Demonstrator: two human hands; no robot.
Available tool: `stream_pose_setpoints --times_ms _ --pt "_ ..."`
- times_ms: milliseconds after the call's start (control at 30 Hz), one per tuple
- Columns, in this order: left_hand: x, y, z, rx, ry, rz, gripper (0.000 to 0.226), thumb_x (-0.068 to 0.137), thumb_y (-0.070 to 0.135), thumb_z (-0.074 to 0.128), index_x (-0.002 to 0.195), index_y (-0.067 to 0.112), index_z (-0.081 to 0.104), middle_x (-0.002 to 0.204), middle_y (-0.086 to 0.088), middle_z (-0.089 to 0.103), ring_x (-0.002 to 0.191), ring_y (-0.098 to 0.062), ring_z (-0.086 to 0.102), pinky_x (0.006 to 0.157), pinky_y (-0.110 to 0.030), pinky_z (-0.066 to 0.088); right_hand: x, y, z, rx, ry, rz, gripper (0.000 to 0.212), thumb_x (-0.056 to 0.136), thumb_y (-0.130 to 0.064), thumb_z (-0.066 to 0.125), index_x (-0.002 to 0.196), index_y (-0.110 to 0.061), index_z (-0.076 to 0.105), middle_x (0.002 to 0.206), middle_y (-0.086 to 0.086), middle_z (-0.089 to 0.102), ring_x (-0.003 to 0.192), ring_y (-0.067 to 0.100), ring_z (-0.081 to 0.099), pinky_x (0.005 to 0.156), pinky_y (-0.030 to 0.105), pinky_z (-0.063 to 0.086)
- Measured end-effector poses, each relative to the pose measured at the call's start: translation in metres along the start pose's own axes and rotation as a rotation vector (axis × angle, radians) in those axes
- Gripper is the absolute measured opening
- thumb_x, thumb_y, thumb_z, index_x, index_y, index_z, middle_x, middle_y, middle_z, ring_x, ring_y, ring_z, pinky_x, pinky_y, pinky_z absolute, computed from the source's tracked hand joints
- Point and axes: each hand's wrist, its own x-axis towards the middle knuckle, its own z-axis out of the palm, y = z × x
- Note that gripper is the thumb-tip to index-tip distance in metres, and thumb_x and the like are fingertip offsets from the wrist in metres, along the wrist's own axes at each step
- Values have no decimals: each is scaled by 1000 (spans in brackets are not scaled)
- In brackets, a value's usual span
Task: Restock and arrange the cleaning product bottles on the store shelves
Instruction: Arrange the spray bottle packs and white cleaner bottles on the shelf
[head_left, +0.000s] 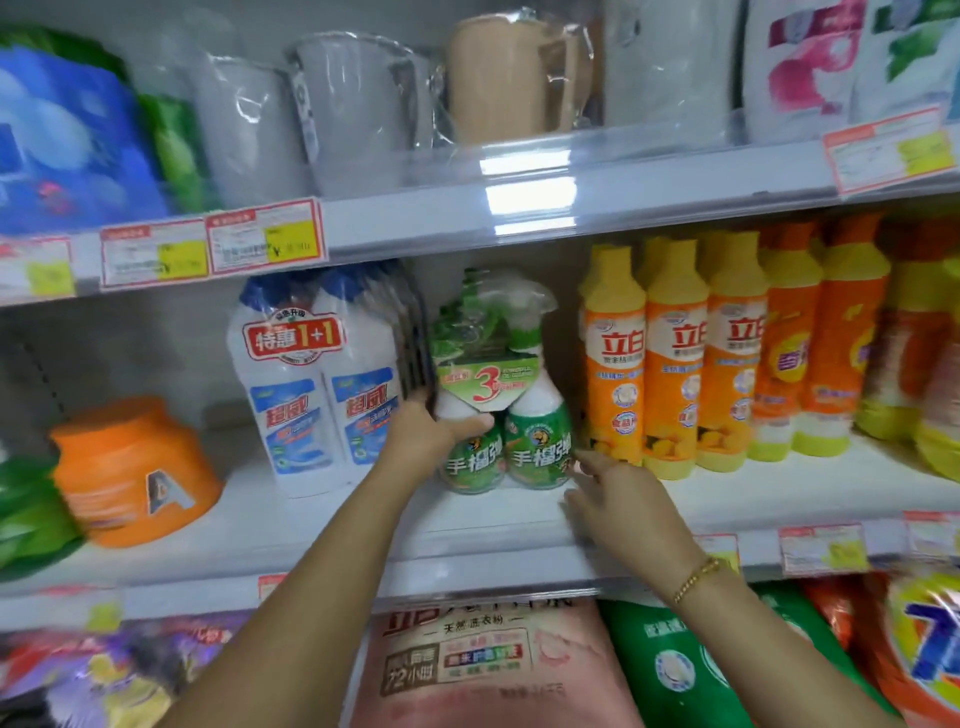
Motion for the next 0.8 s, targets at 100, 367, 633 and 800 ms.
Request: stream_pose_setpoints --times_ms 100,367,633,800 --pt "1 -8 -1 9 -88 66 88 40 27 94 120 20 57 113 0 70 102 -18 66 92 -41 53 -5 8 4 -106 38 -58 38 93 -27 52 131 -22 52 111 6 68 101 26 61 75 31 43" --pt "-45 2 8 54 1 237 63 56 4 90 101 34 56 94 20 69 82 13 62 71 -8 49 -6 21 8 215 134 -106 48 90 -22 61 136 -17 49 124 4 63 111 22 58 86 25 42" --pt "-127 36 14 375 223 504 70 59 22 91 116 41 54 113 17 62 102 6 57 84 -9 42 -31 24 -11 888 10 -300 67 89 -33 64 147 -36 30 142 -18 47 130 1 44 108 33 41" --pt "-173 60 6 446 242 475 70 59 19 92 120 20 59 113 6 65 104 -2 61 87 -17 47 -41 20 -8 1233 -150 -326 79 77 -21 70 146 -19 33 143 -2 48 126 8 51 99 25 48"
